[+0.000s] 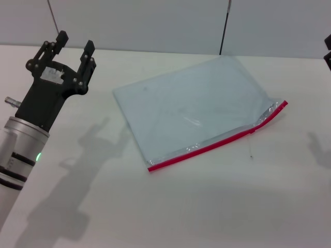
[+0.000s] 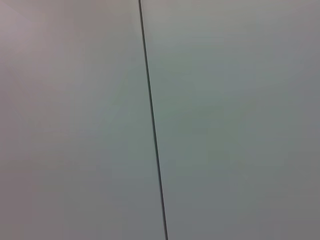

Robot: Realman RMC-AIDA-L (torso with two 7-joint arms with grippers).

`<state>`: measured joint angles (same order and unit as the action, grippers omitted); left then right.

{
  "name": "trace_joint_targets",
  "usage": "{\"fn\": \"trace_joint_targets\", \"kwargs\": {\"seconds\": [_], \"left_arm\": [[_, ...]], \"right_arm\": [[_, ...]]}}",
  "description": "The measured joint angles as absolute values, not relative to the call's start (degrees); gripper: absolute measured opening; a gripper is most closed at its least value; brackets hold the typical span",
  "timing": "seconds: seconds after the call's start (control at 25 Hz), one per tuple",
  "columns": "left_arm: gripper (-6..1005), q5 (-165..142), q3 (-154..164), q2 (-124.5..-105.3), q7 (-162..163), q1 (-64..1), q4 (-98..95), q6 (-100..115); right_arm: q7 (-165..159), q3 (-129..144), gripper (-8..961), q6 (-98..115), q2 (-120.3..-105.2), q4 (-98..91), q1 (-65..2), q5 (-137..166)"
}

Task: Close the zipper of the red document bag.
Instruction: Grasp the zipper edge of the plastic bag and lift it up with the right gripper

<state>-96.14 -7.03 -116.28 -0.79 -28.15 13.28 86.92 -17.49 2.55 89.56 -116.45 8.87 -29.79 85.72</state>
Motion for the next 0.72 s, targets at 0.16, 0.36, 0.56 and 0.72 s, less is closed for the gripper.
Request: {"fn": "trace_joint_targets", "kwargs": {"seconds": [0.16,0.36,0.56,0.72], "left_arm": [[542,-96.1,-7.0,-116.28,-0.8,-28.1,13.3,86.9],[542,-96.1,-7.0,-116.28,-0.8,-28.1,13.3,86.9],[542,-96.1,-7.0,-116.28,-0.8,-28.2,13.2,86.7],[542,-96.1,-6.9,-116.28,-0.9,-28.3,13.0,86.4]], "right_arm": [[-17.5,2.5,729,89.6,-116.45,8.9,-29.8,85.7],[-17.5,2.5,729,89.6,-116.45,9.0,-29.8,85.6],[-17.5,2.5,728,89.3,-116.45,9.0,-29.8,85.6],[-18.0,2.5,728,87.1,-116.45,9.0,-30.3,85.6]]}}
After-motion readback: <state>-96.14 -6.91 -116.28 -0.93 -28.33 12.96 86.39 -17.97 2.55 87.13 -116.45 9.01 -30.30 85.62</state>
